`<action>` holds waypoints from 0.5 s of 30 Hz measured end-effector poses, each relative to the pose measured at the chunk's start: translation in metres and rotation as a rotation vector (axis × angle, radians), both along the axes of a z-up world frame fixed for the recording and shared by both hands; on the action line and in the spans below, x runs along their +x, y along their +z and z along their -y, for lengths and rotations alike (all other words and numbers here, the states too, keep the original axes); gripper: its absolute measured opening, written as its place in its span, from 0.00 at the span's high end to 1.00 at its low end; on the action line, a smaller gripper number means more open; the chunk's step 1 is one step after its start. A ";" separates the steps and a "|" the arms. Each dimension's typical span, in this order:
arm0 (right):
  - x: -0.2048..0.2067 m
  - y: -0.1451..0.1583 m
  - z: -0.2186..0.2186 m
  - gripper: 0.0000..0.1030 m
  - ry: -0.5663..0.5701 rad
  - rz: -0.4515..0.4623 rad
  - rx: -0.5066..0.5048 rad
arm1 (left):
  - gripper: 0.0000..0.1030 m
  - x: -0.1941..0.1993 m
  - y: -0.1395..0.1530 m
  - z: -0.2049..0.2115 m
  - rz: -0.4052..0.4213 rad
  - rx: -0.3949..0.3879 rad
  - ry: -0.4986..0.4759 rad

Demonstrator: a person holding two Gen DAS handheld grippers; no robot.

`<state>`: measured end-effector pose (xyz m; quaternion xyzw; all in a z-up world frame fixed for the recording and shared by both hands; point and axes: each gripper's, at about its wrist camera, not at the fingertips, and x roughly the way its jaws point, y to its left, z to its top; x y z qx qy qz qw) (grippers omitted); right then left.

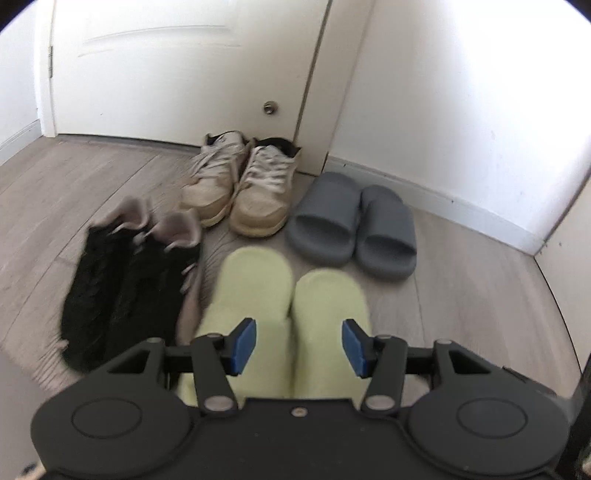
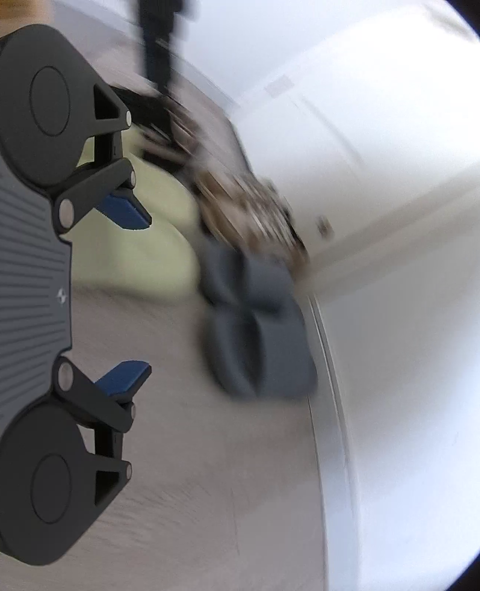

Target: Organize scattered shoes

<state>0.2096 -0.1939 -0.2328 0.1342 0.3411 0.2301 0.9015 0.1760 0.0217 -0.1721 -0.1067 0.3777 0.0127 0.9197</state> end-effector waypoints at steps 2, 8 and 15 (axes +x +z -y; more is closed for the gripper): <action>-0.031 0.002 -0.019 0.25 0.059 0.006 -0.050 | 0.49 -0.011 0.000 -0.005 0.005 0.016 0.001; -0.047 0.026 -0.055 0.28 0.108 0.091 -0.182 | 0.49 -0.039 0.013 -0.043 0.086 -0.031 0.091; -0.011 0.035 -0.085 0.32 0.030 0.052 -0.145 | 0.48 -0.046 0.022 -0.102 0.165 0.031 0.201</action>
